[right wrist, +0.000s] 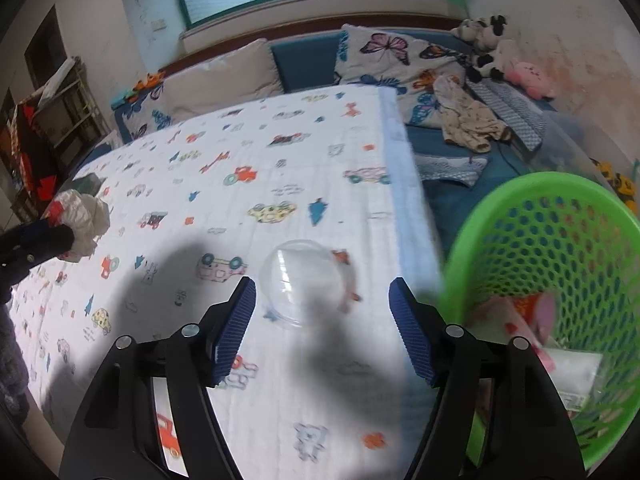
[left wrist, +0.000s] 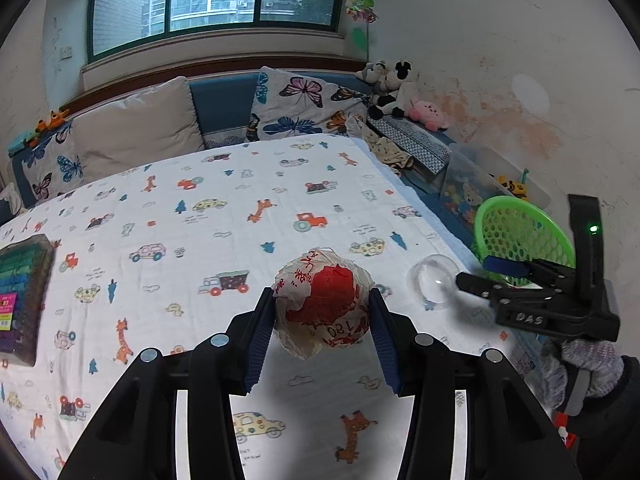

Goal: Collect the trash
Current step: 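Grasp the clear plastic dome lid with the right gripper and lift it, then carry the clear lid into the green basket and open the right gripper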

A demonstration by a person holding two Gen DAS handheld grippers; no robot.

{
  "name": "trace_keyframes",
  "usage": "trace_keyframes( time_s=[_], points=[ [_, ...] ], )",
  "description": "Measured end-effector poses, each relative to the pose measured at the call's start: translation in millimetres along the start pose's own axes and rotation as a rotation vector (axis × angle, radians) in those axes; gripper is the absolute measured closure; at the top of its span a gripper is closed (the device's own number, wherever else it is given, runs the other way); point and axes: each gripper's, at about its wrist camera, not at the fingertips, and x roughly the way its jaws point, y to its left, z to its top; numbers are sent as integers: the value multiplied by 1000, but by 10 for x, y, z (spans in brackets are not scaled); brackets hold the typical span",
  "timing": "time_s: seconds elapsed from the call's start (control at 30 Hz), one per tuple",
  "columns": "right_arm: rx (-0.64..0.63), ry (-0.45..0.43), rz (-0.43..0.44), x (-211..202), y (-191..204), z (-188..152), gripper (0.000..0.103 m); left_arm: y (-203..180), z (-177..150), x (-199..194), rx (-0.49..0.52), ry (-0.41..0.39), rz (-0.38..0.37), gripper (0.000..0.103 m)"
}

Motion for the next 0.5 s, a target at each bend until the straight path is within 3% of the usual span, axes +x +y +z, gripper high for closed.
trace_keyframes(
  time_s=[0.37, 0.43, 0.5],
  points=[
    [-38, 53, -72, 421, 182, 31, 33, 187, -39, 33, -24, 12, 6, 58],
    [-45, 66, -82, 454, 184, 21, 42, 192, -44, 41, -26, 14, 5, 58],
    [-50, 63, -90, 448, 181, 10, 43, 187, -52, 51, -30, 17, -1, 58]
  ],
)
